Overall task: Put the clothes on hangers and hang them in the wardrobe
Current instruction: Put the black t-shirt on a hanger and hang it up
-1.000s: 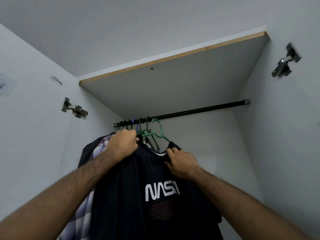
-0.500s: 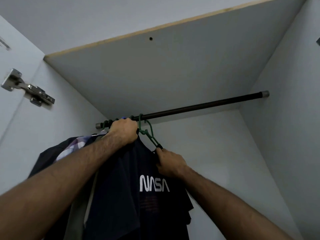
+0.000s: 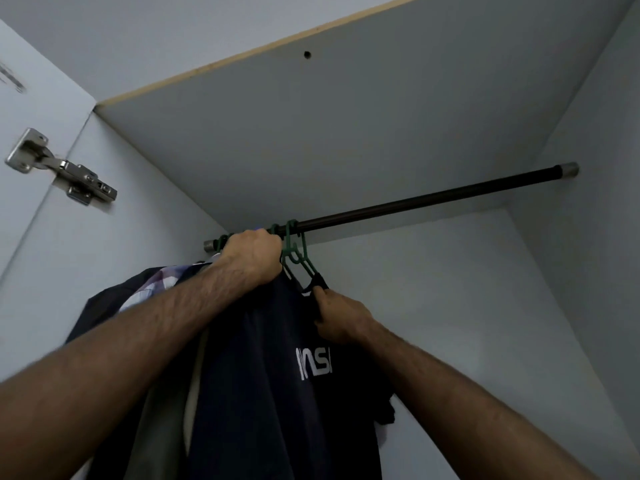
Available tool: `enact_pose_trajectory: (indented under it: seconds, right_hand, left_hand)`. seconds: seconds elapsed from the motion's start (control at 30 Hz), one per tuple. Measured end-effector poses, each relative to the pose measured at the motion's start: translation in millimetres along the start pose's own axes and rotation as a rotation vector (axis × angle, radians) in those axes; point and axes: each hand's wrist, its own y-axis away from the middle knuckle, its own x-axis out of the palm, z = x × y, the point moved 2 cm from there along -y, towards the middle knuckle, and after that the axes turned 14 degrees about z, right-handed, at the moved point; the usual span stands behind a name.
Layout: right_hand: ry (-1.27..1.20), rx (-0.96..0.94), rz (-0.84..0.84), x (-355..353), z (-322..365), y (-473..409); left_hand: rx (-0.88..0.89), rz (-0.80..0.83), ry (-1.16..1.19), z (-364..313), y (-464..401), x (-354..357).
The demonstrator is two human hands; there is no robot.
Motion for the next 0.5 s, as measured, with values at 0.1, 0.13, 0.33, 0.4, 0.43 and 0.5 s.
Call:
enact_pose_trajectory:
  seconds: [0.1,0.13,0.33,0.4,0.43,0.5]
  right_hand:
    - [0.0,-0.033,0.025,5.2,5.5,9.6]
    - [0.001,-0.048,0.017,4.5,7.5,13.9]
    - [-0.051,-0.253,-0.337,7.6,29.5,60.8]
    - [-0.196,-0.364,-0.454,20.2,52.7,87.2]
    - [-0.254,-0.417,-0.472,29.2,66.5,100.3]
    - [-0.293,-0.495,-0.477,47.9,98.7,125.6]
  left_hand:
    - [-0.024,-0.02,-0.033,-0.5,12.9,-1.8]
    - [-0.042,-0.051,-0.05,-0.6,17.8,-2.4]
    - [-0.034,-0.134,-0.194,5.6,92.7,16.7]
    - [-0.04,-0.093,-0.299,17.7,133.0,29.0]
    - [-0.047,-0.059,-0.33,24.9,154.5,35.5]
    - [-0.058,0.023,-0.362,42.8,199.5,46.3]
